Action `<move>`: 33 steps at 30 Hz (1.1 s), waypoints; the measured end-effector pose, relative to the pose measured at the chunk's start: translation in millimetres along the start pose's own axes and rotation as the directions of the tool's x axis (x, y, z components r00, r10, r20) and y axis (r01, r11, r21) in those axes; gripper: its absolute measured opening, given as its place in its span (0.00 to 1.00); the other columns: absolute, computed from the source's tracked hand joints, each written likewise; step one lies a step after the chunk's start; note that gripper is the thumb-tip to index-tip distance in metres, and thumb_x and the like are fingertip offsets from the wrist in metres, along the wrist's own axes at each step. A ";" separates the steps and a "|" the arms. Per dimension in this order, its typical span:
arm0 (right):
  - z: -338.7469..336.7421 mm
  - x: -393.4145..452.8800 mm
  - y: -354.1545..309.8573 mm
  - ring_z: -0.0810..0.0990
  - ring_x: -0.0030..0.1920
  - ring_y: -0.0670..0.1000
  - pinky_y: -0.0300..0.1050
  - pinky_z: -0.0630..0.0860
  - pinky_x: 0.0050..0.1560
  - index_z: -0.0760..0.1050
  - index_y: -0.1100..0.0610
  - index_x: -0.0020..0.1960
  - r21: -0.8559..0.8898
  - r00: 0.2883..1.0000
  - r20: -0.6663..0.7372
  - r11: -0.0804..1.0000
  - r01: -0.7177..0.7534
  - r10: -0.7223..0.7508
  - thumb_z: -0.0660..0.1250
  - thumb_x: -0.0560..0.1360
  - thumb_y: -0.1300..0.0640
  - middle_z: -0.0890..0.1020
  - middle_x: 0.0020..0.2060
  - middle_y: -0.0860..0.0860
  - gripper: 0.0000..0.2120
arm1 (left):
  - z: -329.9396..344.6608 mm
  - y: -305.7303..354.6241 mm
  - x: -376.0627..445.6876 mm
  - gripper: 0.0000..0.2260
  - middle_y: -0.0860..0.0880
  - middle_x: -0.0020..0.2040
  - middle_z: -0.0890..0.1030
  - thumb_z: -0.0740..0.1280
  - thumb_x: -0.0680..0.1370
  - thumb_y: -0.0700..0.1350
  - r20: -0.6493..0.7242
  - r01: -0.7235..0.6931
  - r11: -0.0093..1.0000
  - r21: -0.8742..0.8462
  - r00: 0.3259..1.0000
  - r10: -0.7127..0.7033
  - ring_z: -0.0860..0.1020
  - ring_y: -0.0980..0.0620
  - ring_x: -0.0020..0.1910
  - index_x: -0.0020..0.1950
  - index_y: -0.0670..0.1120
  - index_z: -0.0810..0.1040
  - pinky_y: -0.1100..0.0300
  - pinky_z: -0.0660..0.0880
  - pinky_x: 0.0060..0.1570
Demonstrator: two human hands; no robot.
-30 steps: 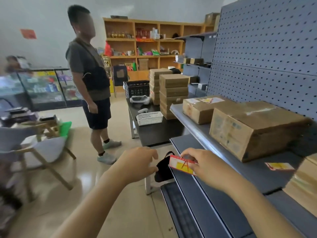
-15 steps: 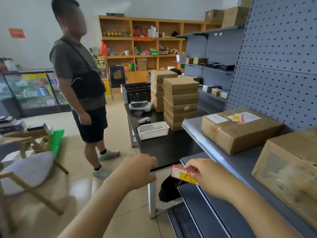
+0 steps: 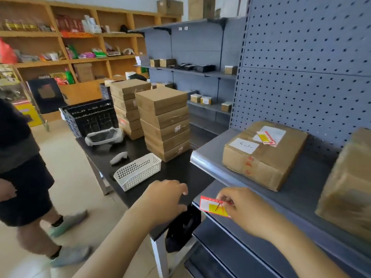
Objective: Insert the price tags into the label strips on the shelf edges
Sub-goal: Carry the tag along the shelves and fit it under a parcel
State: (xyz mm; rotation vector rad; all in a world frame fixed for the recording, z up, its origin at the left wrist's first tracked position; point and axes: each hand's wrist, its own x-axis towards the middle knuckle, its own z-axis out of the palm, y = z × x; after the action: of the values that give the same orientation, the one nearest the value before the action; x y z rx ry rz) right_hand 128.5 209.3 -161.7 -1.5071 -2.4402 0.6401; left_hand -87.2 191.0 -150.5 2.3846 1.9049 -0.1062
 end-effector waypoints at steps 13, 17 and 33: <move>-20.2 43.5 62.5 0.80 0.48 0.51 0.46 0.76 0.45 0.73 0.46 0.53 -0.099 0.940 -0.234 0.955 -0.278 0.249 0.57 0.79 0.52 0.81 0.52 0.45 0.08 | -0.6 17.5 148.7 0.16 0.52 0.63 0.77 0.64 0.77 0.52 -0.050 -0.350 0.937 0.027 0.935 0.351 0.76 0.49 0.60 0.65 0.54 0.71 0.56 0.70 0.59; -18.6 43.4 71.8 0.79 0.49 0.50 0.48 0.76 0.46 0.73 0.45 0.54 -0.098 0.913 -0.269 0.935 -0.341 0.305 0.56 0.78 0.53 0.80 0.53 0.43 0.09 | 5.3 25.7 169.2 0.15 0.52 0.63 0.77 0.64 0.77 0.50 -0.053 -0.434 0.900 0.038 0.899 0.435 0.76 0.50 0.60 0.64 0.54 0.72 0.56 0.71 0.61; 1.2 45.2 45.4 0.75 0.54 0.49 0.49 0.75 0.48 0.73 0.46 0.56 -0.175 0.777 -0.441 0.806 -0.566 0.450 0.55 0.80 0.54 0.78 0.53 0.45 0.10 | 19.3 19.9 188.0 0.10 0.46 0.58 0.78 0.63 0.78 0.42 -0.047 -0.649 0.753 0.110 0.753 0.656 0.77 0.46 0.54 0.59 0.47 0.74 0.55 0.73 0.53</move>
State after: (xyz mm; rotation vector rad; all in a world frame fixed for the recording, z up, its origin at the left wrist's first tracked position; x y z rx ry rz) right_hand 143.6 266.6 -186.0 -2.2160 -1.8803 0.0190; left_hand -26.2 366.7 -189.7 2.9980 0.9809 -0.0375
